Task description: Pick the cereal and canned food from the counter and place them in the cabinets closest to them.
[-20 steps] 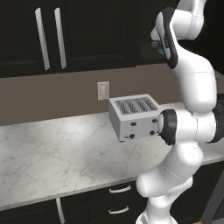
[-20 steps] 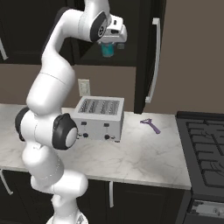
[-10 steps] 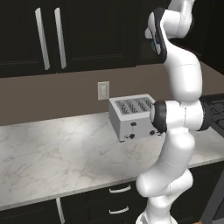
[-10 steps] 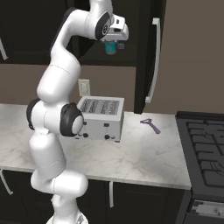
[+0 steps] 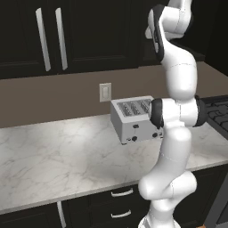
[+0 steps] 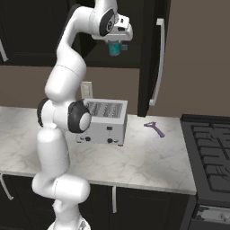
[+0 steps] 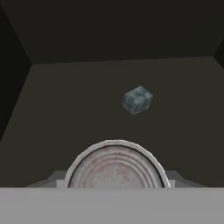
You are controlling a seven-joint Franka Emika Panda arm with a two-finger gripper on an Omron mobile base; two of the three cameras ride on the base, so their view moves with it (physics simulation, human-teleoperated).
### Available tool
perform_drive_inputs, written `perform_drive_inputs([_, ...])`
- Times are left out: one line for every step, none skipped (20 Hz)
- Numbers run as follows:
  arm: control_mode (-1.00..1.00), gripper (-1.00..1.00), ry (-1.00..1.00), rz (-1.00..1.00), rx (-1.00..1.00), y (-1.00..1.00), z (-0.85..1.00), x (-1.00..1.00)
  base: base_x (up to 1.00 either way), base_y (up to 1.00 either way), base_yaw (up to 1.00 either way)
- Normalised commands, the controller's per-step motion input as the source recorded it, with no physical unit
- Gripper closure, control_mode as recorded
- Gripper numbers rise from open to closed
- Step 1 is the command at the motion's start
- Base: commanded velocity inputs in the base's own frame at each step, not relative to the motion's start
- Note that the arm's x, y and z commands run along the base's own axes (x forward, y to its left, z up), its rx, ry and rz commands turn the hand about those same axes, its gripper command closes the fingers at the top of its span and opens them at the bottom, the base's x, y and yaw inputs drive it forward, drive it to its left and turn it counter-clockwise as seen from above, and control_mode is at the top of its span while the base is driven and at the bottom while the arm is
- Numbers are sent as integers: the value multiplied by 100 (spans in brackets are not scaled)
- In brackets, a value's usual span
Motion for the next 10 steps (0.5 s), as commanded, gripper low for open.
perform_drive_inputs([-100,100,0,0,0,0,0,35,0,0,0])
perform_drive_inputs([-100,100,0,0,0,0,0,55,0,0,0])
perform_drive_inputs([-100,100,0,0,0,0,-1,69,0,0,0])
perform_drive_inputs([-100,100,0,0,0,0,-2,69,0,0,0])
perform_drive_inputs([-100,100,0,0,0,0,-1,60,0,0,0])
perform_drive_inputs([-100,100,0,0,0,0,0,50,0,0,0])
perform_drive_inputs([-100,100,0,0,0,0,0,40,0,0,0])
perform_drive_inputs([-100,-100,0,-2,0,2,0,25,0,0,0])
perform_drive_inputs([-100,-100,0,-3,0,2,0,31,0,0,0])
perform_drive_inputs([-100,-100,0,-2,0,0,0,17,0,0,0])
